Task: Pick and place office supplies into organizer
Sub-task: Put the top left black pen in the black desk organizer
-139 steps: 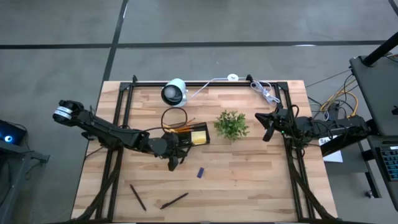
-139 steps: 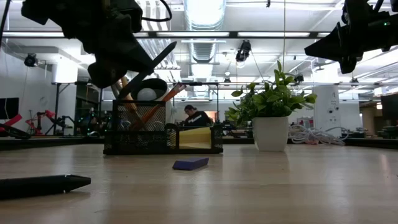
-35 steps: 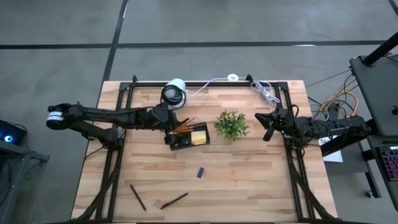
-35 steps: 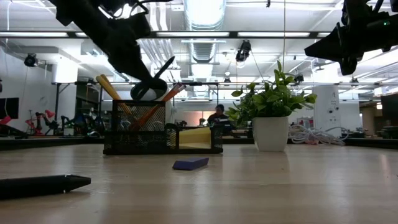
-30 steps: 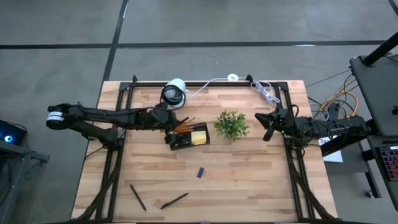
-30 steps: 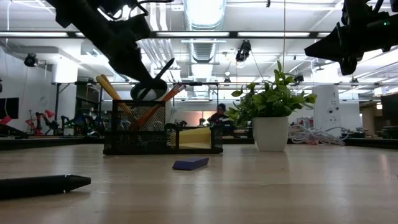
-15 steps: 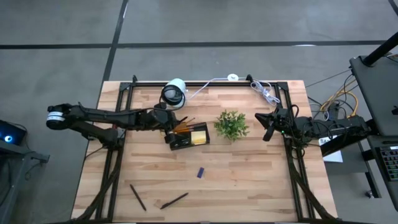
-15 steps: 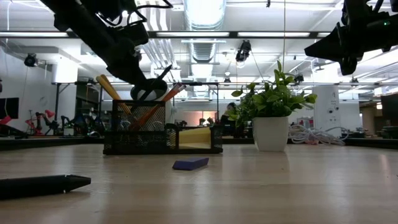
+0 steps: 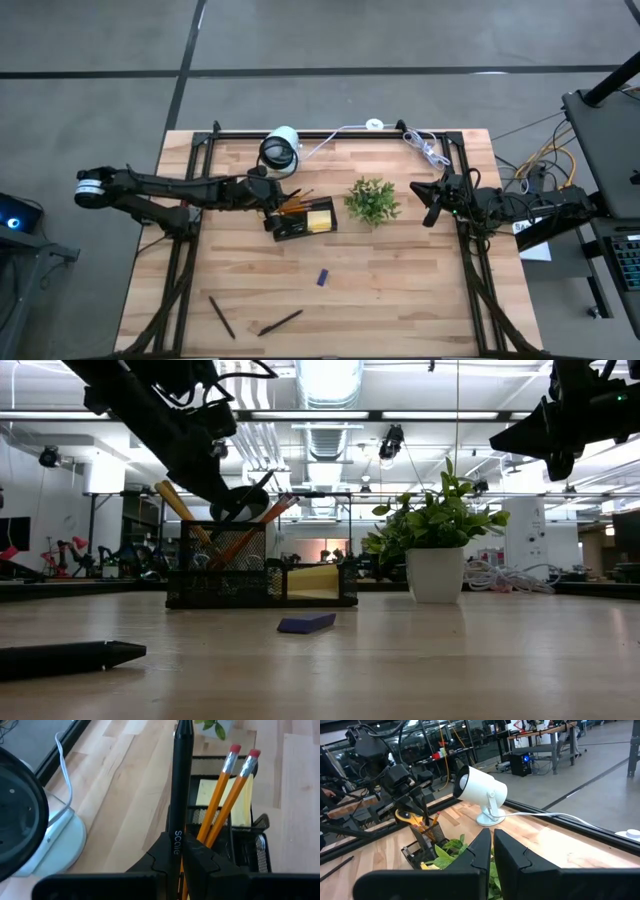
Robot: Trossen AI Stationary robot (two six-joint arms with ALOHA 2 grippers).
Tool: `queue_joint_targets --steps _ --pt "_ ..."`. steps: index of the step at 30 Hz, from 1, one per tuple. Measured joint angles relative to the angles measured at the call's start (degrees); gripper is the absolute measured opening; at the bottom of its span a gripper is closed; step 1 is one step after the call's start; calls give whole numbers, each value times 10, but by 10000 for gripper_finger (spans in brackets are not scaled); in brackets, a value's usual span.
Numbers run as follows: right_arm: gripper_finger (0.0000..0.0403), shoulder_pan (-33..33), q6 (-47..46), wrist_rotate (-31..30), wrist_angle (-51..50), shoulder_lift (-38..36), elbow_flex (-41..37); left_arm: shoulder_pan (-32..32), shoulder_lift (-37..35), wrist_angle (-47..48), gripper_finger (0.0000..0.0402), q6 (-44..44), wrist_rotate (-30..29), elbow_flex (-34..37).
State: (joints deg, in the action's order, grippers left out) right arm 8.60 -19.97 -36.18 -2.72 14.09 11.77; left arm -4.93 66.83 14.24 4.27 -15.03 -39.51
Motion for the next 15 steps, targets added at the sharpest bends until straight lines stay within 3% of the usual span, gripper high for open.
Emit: queue_joint_targets --steps 15 --pt "13 0 0 0 0 0 0 0 0 -3 13 44 15 17"
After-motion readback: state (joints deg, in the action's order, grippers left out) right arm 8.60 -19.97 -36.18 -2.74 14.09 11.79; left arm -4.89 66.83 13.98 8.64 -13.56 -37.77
